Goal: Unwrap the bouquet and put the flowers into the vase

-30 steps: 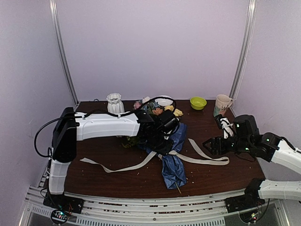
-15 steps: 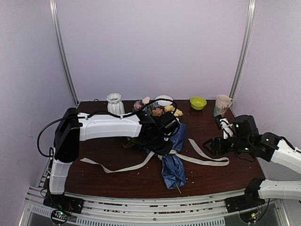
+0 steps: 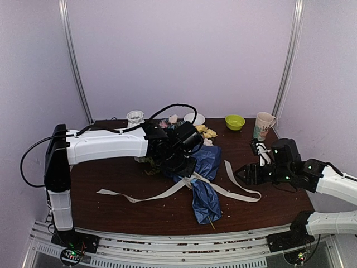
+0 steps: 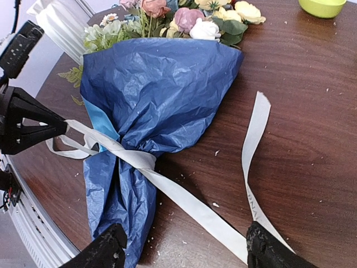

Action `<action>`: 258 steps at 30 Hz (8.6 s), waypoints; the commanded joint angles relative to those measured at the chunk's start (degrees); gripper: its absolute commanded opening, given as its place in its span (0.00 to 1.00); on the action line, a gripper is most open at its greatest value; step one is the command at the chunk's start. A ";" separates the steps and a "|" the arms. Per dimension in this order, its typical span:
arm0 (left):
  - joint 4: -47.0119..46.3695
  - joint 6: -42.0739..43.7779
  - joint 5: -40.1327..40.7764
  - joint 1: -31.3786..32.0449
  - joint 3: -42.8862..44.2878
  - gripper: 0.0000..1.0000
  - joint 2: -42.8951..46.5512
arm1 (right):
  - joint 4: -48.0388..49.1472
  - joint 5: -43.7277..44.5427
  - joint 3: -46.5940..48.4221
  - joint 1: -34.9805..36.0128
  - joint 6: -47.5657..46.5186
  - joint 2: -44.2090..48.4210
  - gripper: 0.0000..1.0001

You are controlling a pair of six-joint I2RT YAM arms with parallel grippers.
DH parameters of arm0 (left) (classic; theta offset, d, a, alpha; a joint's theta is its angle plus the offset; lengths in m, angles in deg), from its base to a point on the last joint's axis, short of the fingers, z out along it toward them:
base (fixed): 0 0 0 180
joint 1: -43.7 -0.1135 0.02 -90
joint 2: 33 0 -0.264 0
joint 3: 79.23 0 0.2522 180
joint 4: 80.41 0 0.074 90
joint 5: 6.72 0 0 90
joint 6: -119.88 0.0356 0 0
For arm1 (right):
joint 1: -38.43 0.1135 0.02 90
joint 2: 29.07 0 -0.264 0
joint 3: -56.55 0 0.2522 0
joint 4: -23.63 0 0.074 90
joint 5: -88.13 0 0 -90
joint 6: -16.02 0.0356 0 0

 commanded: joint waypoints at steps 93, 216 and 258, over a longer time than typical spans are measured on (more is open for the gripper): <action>-10.43 -17.81 2.21 -13.54 -24.50 0.82 37.04 | 7.28 9.18 7.99 5.22 8.76 -7.54 0.85; -4.82 -16.15 3.49 -10.23 -25.37 0.67 44.76 | 6.23 5.30 33.60 22.44 8.04 -46.66 0.70; 4.02 -10.64 -4.28 -5.28 21.04 0.78 -10.83 | -9.44 23.00 -3.50 14.46 34.08 -8.00 0.00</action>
